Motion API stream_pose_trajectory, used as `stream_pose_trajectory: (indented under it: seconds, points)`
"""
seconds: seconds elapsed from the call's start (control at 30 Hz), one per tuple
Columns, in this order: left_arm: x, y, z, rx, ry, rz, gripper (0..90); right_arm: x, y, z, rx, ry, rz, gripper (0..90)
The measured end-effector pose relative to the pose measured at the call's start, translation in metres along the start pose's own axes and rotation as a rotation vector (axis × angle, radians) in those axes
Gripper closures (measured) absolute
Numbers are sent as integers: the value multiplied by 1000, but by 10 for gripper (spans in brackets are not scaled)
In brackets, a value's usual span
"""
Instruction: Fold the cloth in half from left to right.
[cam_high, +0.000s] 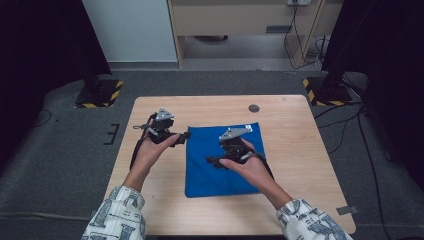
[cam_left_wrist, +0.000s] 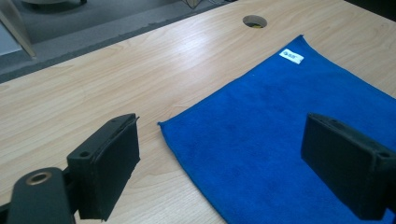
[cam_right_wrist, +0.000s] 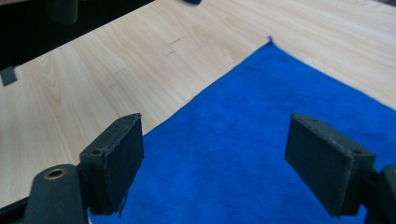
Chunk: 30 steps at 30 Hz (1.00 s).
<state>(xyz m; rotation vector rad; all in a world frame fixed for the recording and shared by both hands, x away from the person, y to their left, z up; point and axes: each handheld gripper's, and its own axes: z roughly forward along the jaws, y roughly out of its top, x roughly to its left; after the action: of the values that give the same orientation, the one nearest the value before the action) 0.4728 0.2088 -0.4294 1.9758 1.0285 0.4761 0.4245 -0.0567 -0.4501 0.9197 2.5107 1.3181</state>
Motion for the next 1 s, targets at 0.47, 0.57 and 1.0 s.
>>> stream_pose_trajectory:
  seconds: [0.47, 0.57, 1.0]
  points:
    - [6, -6, -6, 3, 12, -12, 109, 25, -5, 19, 40, 53, -46, 306]
    - [6, -8, -6, 1, 16, -16, 109, 30, -6, 21, 35, 59, -60, 378]
    - [7, -16, -3, 11, 14, -21, 112, 60, -30, 40, 75, 109, -133, 721]
